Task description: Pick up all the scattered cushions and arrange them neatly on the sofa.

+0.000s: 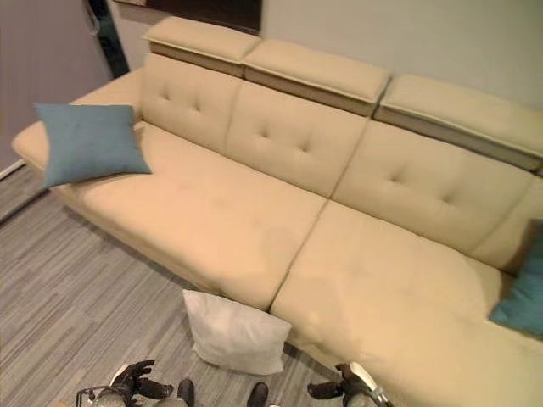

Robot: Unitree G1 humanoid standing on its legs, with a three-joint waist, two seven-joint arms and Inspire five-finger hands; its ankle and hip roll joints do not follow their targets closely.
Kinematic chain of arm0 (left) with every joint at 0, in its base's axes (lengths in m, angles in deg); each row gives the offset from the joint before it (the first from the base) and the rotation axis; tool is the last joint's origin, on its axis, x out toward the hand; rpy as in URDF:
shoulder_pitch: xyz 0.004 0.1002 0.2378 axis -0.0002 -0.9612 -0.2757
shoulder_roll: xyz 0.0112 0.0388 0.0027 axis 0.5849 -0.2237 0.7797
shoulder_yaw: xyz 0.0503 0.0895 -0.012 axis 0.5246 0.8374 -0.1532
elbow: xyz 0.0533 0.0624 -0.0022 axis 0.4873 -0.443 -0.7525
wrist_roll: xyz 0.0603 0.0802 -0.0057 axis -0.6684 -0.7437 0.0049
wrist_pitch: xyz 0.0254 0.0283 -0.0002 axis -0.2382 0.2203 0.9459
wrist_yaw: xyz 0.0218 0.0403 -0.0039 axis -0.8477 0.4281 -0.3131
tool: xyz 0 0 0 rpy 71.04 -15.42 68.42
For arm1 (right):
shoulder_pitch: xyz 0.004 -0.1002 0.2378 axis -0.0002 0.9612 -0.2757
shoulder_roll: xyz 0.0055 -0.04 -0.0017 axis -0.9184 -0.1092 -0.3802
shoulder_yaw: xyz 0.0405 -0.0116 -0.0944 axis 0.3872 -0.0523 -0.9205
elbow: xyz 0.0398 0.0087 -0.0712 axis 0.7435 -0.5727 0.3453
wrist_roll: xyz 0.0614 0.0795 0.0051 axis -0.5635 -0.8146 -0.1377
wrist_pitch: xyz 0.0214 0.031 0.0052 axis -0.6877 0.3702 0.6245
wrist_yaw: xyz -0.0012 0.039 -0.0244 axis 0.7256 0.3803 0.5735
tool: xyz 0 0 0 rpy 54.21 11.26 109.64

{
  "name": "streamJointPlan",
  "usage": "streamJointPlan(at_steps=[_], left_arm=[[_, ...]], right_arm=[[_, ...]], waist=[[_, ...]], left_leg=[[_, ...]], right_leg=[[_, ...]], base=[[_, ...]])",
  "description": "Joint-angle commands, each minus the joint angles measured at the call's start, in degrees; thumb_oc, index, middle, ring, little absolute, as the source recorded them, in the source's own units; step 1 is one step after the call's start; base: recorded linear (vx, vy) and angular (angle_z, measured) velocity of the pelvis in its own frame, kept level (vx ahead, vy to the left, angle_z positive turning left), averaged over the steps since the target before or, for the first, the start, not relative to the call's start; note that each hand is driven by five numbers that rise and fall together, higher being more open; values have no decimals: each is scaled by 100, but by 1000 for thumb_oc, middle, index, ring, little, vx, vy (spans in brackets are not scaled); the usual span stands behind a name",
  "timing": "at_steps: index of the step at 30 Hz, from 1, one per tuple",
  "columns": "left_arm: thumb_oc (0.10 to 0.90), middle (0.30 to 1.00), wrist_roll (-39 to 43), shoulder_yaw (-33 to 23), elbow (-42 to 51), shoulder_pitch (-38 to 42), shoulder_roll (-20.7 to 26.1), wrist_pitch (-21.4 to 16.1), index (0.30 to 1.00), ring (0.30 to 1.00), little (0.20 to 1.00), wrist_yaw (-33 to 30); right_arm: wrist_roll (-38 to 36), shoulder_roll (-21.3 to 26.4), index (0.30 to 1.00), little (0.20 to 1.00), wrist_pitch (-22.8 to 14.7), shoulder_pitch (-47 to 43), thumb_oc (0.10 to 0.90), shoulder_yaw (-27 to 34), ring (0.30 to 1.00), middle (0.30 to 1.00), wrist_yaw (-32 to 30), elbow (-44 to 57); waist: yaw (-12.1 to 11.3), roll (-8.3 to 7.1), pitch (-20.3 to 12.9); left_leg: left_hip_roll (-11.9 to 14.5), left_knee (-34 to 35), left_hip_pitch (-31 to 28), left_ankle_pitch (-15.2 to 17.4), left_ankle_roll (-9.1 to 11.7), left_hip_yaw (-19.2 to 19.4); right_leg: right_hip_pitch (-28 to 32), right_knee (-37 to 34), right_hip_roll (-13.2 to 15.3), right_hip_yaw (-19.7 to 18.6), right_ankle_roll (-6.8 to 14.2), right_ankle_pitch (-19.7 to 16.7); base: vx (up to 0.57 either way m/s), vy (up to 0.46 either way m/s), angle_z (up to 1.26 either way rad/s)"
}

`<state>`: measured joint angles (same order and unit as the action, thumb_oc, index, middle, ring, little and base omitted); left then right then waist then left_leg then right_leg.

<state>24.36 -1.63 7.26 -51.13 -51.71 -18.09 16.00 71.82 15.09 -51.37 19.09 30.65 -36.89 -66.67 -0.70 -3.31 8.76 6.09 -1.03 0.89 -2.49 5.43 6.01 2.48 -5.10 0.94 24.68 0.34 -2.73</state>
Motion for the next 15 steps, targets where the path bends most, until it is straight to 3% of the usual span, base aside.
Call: streamJointPlan(at_steps=[1, 8, 11, 12, 14, 15], left_arm=[[800, 900, -96, -3, -201, 20, 306, -78, 900, 900, 900, -88], [800, 900, 143, -217, -108, 36, 410, -122, 900, 900, 900, -182], [800, 900, 529, -327, 124, 327, 513, -251, 900, 900, 900, -378], [800, 900, 794, -304, 375, 557, 561, -372, 900, 900, 900, -536], [800, 900, 1076, -278, 585, 769, 584, -493, 900, 900, 900, -709], [800, 900, 1177, -230, 698, 886, 580, -570, 900, 900, 900, -809]], right_arm=[[5, 18, 900, 900, -27, -101, 800, 9, 900, 900, -145, -147], [-380, -55, 900, 900, -68, -182, 800, 260, 900, 900, -225, -11], [-1049, -68, 900, 900, -204, -474, 800, 590, 900, 900, -400, 293], [-1520, -65, 900, 900, -326, -691, 800, 769, 900, 900, -540, 637], [-1968, -75, 900, 900, -462, -867, 800, 929, 900, 900, -677, 964], [-2212, -103, 900, 900, -573, -954, 800, 1000, 900, 900, -760, 1201]], waist=[[-183, -110, -26], [-202, -85, 102], [-156, -51, 497], [-97, -24, 742], [-61, 26, 907], [-62, 112, 945]], left_leg=[[-335, -195, -132, 577, -168, 118], [-437, -191, -139, 644, -304, 279], [-467, -572, 398, 727, -362, 399], [-454, -878, 963, 748, -386, 441], [-457, -1151, 1474, 761, -404, 488], [-437, -1267, 1667, 931, -383, 464]], right_leg=[[-127, 276, 600, -539, 652, 89], [-404, 566, 737, -756, 756, 51], [-1042, 946, 881, -928, 776, -12], [-1634, 1219, 1036, -1042, 756, -87], [-2153, 1431, 1150, -1084, 739, -152], [-2388, 1591, 1142, -1133, 788, -36]], base=[[71, 145, -4], [-13, 87, -16], [-274, 73, -23], [-427, 107, -15], [-257, 95, -19], [-75, 58, -17]])
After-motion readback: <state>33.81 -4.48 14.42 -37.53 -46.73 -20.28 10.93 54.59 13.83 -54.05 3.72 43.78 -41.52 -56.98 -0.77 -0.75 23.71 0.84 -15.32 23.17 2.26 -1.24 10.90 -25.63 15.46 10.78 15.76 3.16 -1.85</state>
